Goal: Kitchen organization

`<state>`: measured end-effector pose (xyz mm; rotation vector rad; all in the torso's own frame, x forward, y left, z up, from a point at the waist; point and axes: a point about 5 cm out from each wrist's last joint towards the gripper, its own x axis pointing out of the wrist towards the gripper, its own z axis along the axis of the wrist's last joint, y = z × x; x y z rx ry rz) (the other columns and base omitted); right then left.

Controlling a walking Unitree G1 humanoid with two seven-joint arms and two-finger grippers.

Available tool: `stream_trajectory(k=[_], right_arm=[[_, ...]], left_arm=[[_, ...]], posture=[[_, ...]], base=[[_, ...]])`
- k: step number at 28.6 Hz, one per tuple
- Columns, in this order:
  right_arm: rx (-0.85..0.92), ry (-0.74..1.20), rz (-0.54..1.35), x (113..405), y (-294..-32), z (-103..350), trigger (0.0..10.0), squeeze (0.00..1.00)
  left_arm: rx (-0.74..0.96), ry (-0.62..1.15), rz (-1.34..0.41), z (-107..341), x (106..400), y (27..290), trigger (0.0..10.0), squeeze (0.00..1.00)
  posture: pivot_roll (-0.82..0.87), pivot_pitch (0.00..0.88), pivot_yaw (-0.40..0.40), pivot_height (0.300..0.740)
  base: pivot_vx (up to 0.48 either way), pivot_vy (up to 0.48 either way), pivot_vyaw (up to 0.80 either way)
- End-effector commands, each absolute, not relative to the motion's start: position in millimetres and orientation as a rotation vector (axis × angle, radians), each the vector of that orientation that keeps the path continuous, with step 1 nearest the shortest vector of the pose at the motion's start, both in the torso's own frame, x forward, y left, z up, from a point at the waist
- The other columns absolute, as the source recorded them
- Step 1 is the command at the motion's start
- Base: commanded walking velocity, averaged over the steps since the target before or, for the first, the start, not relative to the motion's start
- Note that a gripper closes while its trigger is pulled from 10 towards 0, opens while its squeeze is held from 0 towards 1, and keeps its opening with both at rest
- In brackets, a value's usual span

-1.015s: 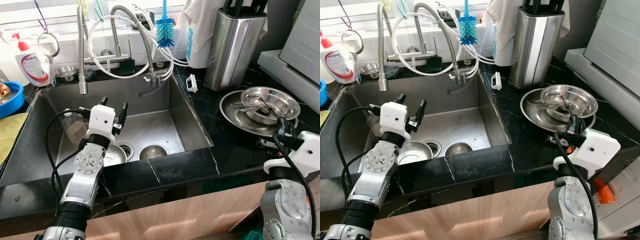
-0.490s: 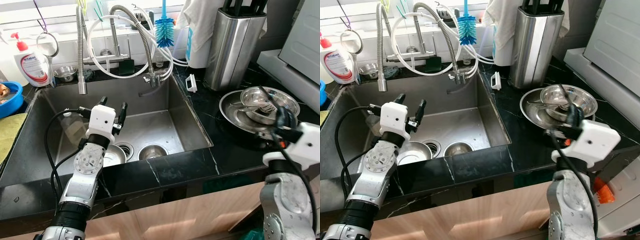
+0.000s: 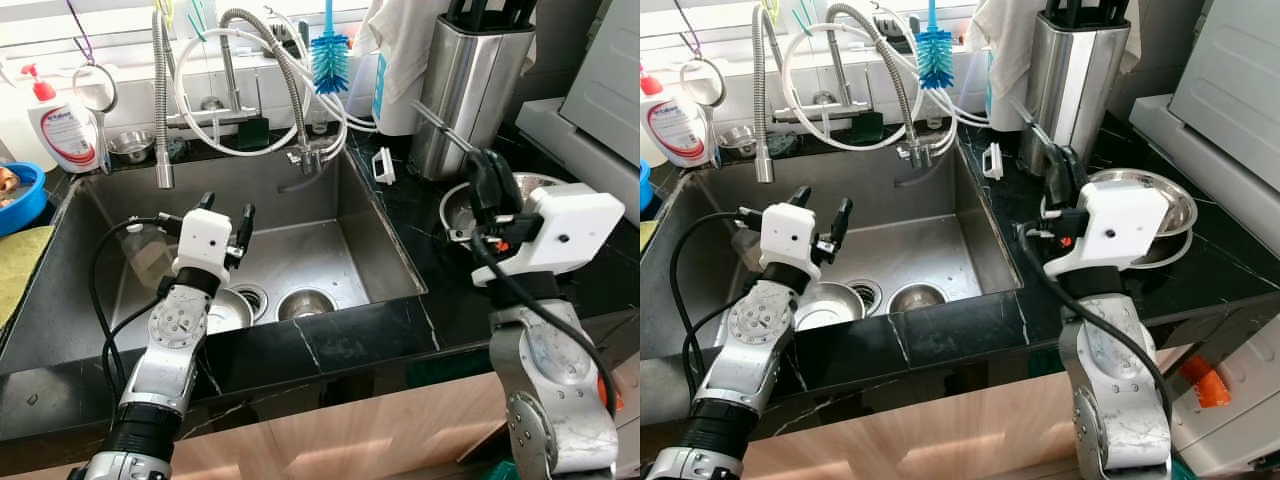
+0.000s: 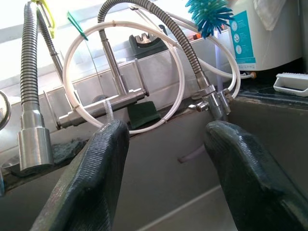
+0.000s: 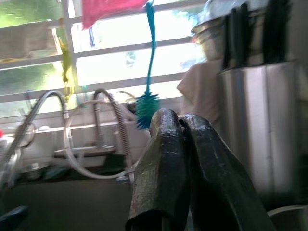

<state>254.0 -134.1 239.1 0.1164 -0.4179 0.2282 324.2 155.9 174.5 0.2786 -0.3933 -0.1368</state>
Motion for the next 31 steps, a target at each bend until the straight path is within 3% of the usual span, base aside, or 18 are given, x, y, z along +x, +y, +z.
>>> stream_trajectory(k=[1, 15, 26, 31], right_arm=[[0.191, -0.421, 0.313, 248.5, -126.7, 243.6, 10.0, 0.0], [0.596, -0.279, 0.543, 231.3, -122.5, 218.5, 10.0, 0.0], [0.637, -0.246, 0.577, 220.4, -153.2, 210.7, 10.0, 0.0], [0.757, -0.236, 0.584, 214.3, -170.9, 202.6, 10.0, 0.0]], left_arm=[[0.286, -0.4, -0.127, 177.7, 326.8, 157.0, 10.0, 0.0], [0.272, -0.359, -0.091, 172.6, 328.4, 169.2, 10.0, 0.0], [0.177, -0.305, -0.022, 171.3, 333.7, 189.6, 10.0, 0.0], [0.104, -0.262, -0.02, 169.6, 336.6, 198.2, 10.0, 0.0]], posture=[[-0.1, 0.0, 0.028, 0.74], [-0.09, 0.0, 0.028, 0.74], [-0.1, 0.0, 0.026, 0.74], [-0.1, 0.0, 0.023, 0.74]], base=[[0.0, 0.0, 0.0], [0.0, 0.0, 0.0], [0.0, 0.0, 0.0], [0.0, 0.0, 0.0]])
